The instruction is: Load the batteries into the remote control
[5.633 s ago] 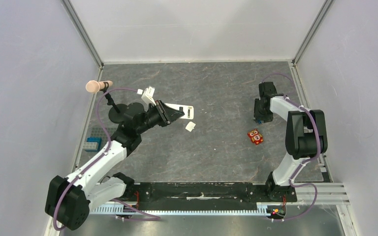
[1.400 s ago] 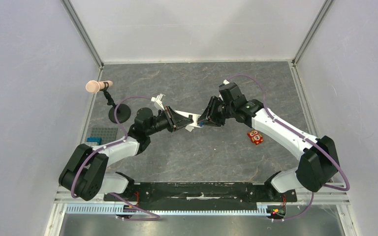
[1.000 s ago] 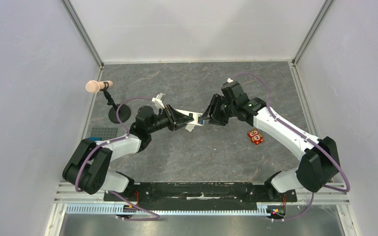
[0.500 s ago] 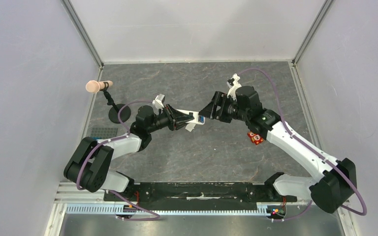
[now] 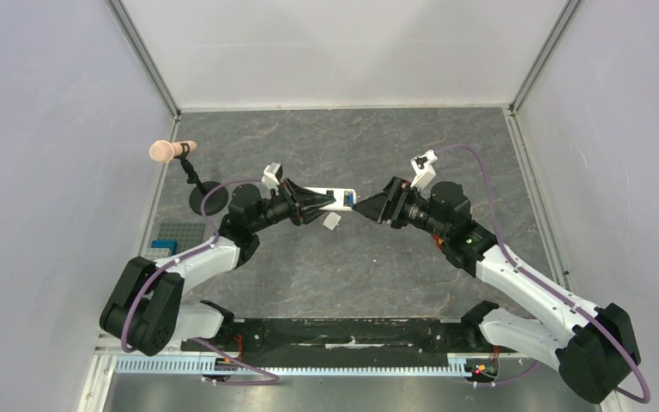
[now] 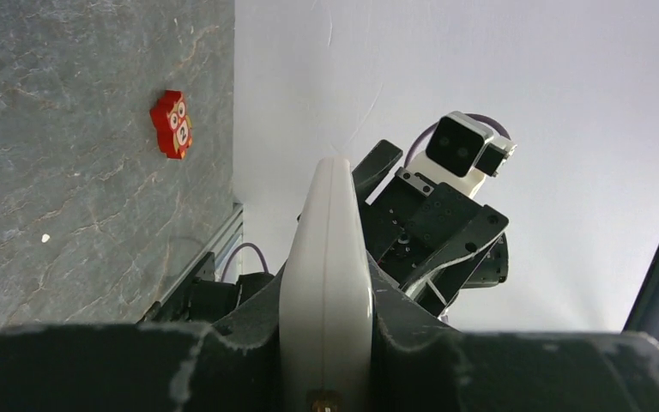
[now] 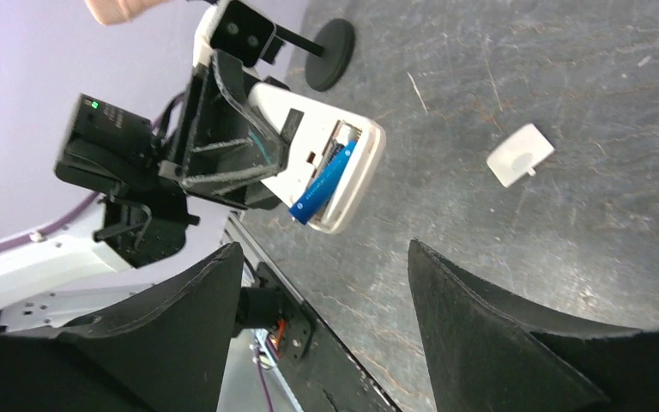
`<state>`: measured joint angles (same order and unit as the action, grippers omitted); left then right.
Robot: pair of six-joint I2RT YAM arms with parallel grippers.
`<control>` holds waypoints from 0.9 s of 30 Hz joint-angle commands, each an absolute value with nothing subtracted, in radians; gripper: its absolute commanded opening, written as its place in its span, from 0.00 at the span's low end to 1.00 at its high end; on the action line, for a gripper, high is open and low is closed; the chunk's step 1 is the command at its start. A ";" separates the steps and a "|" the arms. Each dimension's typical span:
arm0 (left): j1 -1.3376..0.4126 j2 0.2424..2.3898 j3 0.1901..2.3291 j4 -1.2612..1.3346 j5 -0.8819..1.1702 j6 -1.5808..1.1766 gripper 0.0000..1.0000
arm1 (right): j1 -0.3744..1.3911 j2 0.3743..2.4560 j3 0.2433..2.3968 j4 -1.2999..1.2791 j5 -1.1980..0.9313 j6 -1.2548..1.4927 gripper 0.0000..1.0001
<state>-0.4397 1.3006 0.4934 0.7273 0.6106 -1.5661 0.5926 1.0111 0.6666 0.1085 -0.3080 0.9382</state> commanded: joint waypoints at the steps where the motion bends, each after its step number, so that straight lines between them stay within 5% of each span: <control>1: -0.436 1.247 0.522 0.705 0.608 -1.615 0.02 | 0.591 0.993 0.658 0.288 -0.278 1.013 0.72; 27: -0.437 1.240 0.508 0.749 0.593 -1.682 0.02 | 0.596 1.092 0.665 0.314 -0.294 1.016 0.60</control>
<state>-0.4397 1.2648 0.4934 0.6907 0.6029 -1.6421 0.5930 1.0870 0.6548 0.2729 -0.2913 1.0214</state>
